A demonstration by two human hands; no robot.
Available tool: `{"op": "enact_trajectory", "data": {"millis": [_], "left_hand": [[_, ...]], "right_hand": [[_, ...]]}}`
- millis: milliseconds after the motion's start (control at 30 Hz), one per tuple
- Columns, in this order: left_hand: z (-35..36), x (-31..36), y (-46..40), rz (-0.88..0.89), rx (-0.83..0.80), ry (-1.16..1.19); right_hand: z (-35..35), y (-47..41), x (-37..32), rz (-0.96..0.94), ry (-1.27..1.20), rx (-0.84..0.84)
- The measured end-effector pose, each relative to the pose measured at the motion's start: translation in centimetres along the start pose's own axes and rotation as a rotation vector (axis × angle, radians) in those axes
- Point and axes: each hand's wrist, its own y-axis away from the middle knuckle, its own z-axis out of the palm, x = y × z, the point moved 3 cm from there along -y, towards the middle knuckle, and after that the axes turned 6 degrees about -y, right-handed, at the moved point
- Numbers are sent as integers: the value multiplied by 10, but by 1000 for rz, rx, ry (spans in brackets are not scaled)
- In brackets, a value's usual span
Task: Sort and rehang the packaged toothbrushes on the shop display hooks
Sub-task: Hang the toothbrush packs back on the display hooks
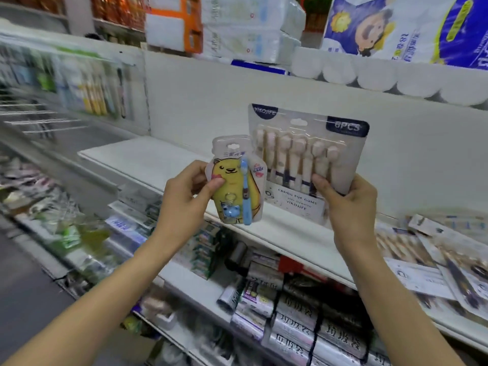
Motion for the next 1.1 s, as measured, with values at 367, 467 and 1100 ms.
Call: {"op": "enact_trajectory", "data": {"millis": [367, 467, 1100], "left_hand": [[-216, -62, 19, -155, 154, -78], [-273, -77, 23, -171, 185, -115], [-520, -167, 47, -327, 389, -295]], "right_hand": [[220, 53, 15, 53, -44, -214], [280, 70, 22, 83, -89, -261], [558, 140, 69, 178, -188, -588]]}}
